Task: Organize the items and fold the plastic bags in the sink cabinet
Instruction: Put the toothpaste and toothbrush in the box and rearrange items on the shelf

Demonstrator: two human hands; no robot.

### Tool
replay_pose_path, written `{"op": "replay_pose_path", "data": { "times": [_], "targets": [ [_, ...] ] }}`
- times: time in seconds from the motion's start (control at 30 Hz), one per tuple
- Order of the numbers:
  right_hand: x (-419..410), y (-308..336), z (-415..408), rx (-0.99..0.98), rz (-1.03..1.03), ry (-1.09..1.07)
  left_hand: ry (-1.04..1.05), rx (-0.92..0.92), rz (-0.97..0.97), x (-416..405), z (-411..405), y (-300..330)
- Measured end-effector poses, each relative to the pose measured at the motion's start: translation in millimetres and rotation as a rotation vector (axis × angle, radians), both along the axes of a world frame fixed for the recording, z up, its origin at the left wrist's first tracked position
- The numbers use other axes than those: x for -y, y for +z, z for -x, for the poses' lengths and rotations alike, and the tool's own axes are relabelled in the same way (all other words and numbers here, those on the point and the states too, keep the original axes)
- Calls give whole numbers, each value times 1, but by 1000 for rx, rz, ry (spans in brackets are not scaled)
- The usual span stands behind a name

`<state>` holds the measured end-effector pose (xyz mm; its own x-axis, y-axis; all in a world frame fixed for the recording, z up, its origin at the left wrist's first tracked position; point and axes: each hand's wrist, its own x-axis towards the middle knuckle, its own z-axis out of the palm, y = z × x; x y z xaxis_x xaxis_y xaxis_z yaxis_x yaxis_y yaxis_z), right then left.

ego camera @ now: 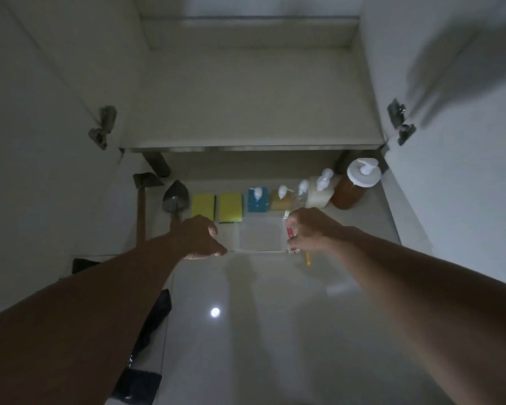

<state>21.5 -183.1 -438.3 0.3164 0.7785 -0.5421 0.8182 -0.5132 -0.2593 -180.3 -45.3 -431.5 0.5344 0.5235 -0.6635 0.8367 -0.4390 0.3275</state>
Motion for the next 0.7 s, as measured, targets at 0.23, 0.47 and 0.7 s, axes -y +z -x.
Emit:
{"op": "replay_pose_path", "data": {
  "times": [0.23,0.47,0.7],
  "targets": [
    [29,2,-77,-33,4,-124,-71,89,-24,13,-105,-6],
    [42,-30,-135,-15,-20,-332,-195,111,-24,13,-171,-33],
    [25,-70,-182,78,-84,-544,-298,259,-118,-22,-238,-63]
  ]
}}
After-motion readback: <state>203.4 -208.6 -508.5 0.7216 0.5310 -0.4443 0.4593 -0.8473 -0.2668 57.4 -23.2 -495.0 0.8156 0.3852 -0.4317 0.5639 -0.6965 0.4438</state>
